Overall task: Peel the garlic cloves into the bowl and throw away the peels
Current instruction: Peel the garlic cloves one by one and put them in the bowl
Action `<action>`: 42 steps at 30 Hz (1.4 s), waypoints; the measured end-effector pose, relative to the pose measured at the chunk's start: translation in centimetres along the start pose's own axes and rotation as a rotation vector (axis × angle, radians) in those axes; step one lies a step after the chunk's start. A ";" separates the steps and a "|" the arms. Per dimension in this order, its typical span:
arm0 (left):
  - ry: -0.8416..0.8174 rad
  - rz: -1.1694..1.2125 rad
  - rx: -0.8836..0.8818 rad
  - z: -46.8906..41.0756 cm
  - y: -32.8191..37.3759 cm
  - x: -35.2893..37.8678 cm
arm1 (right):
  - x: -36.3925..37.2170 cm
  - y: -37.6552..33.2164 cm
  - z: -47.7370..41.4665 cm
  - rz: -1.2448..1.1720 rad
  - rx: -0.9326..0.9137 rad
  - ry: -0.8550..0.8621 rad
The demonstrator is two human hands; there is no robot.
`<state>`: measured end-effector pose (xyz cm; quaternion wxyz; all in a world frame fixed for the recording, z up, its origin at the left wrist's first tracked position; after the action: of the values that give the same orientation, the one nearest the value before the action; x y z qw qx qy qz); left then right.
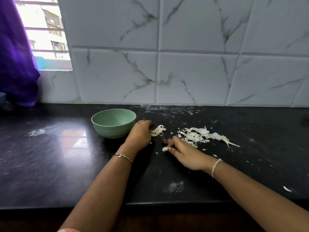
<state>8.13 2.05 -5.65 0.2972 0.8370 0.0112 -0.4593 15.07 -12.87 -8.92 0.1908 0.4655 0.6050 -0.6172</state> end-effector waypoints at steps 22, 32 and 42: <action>0.017 -0.127 -0.026 -0.3 -0.3 0.4 | -0.6 -1.1 -8.0 0.191 0.082 0.151; -0.003 -0.054 -0.017 0.0 0.0 0.6 | -4.9 0.8 -4.3 0.551 0.225 0.327; 0.045 -0.162 -0.004 0.5 0.5 -0.2 | 0.2 -1.8 -9.9 0.427 0.012 0.121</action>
<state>7.81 1.42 -5.47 0.2604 0.8429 0.0864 -0.4629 16.95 -3.30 -6.42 0.2776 0.6205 0.4994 -0.5372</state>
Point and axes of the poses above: each hand's wrist, its own z-axis away from the middle knuckle, its own x-axis out of the palm, y = z × x, the point moved 6 cm from there along -z, towards the middle knuckle, and after that the axes turned 3 degrees about z, right-handed, at the moved point
